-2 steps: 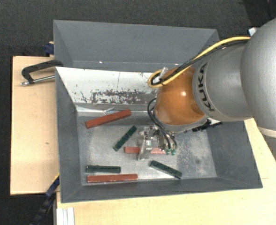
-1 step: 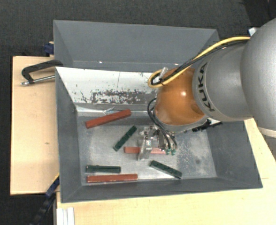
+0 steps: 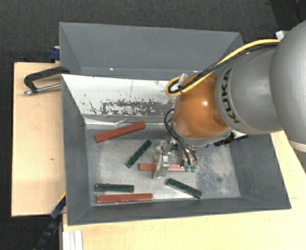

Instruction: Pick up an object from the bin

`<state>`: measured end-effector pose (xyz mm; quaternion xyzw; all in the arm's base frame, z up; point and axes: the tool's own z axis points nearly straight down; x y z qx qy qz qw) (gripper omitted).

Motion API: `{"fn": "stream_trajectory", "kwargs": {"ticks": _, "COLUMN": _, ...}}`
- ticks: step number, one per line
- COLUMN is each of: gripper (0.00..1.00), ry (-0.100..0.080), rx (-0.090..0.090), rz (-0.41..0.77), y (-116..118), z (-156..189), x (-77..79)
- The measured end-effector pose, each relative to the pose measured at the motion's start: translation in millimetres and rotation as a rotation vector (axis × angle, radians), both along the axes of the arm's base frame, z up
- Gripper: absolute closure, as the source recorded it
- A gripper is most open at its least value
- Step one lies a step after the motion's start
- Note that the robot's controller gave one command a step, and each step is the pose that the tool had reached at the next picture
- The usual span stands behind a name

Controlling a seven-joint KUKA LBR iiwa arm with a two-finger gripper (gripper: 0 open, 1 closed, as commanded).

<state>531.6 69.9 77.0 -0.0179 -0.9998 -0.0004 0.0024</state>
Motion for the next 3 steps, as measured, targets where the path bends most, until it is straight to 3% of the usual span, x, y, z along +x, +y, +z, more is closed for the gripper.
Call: {"fn": "stream_trajectory", "kwargs": {"ticks": 3, "gripper": 1.0, "ry": -0.005, "rx": 0.001, "rz": 0.0, "y": 1, "z": 57, "x": 0.8}}
